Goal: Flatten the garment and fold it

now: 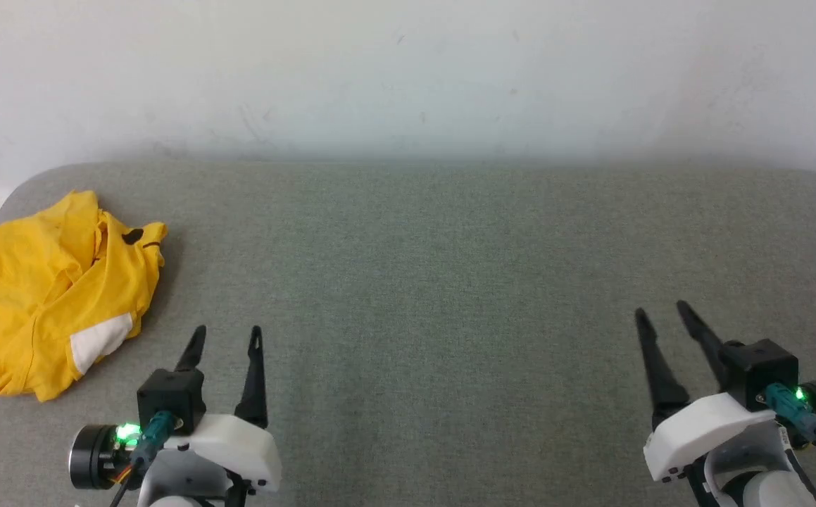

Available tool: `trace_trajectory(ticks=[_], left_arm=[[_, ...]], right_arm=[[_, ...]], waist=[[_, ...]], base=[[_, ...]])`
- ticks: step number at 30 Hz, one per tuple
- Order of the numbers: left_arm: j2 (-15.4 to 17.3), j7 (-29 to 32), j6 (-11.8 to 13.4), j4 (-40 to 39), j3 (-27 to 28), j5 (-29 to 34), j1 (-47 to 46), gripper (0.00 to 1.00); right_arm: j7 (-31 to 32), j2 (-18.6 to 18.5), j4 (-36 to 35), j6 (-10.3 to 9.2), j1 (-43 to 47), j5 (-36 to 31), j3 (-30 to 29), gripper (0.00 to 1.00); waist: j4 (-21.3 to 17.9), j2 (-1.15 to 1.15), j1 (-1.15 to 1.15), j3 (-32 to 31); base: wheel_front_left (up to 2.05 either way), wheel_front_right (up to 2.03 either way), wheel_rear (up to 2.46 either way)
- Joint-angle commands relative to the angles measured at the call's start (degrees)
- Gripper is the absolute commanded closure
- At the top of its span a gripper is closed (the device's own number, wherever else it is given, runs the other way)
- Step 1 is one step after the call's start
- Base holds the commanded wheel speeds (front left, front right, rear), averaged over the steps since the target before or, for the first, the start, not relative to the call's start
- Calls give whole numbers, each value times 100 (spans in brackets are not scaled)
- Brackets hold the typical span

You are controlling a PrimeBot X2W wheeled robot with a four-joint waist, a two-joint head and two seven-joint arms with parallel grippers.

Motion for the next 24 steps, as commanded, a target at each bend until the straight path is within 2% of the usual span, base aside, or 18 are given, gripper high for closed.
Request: trace_trajectory(ticks=[1,24], left_arm=[[-1,-40,4,-13,-2,-33,7,0],[-7,-316,71,-132,-43,-274,-16,0]], right_arm=[[-40,1,15,0,3,48,-40,0],[-315,6,129,-1,-78,228,-428,0]], waist=[[1,0,0,4],[127,0,0,128]], base=[[0,0,0],[0,0,0]])
